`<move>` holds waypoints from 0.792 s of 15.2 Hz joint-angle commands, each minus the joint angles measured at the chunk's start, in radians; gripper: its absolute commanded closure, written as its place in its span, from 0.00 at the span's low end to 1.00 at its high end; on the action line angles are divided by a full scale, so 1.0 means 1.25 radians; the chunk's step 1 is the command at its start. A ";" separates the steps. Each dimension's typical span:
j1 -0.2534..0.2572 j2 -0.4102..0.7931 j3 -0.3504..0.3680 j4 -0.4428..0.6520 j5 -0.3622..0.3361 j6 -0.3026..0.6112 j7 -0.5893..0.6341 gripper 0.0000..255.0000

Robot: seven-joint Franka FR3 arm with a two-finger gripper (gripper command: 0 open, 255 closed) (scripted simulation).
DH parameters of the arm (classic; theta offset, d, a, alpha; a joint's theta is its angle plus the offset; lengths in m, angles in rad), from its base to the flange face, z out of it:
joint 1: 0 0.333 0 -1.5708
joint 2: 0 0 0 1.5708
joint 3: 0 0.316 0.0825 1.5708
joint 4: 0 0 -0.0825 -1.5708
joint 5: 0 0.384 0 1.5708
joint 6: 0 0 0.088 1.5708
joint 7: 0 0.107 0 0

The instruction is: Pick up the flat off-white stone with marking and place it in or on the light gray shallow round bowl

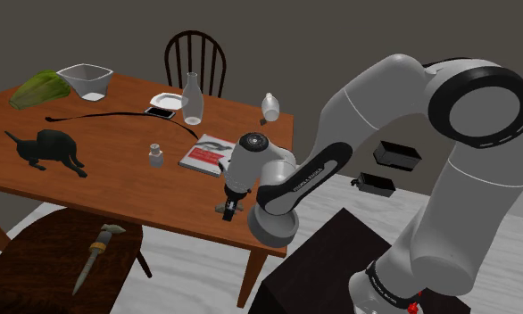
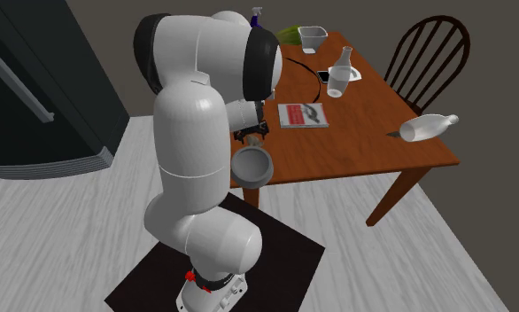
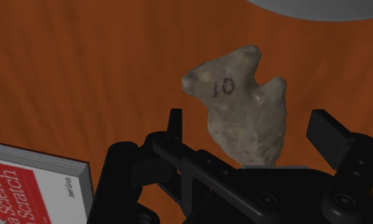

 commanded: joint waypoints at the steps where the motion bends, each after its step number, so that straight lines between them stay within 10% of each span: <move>1: 0.000 0.000 0.000 0.000 0.000 0.000 0.000 1.00; 12: -0.008 -0.021 0.013 -0.003 0.024 -0.017 -0.020 1.00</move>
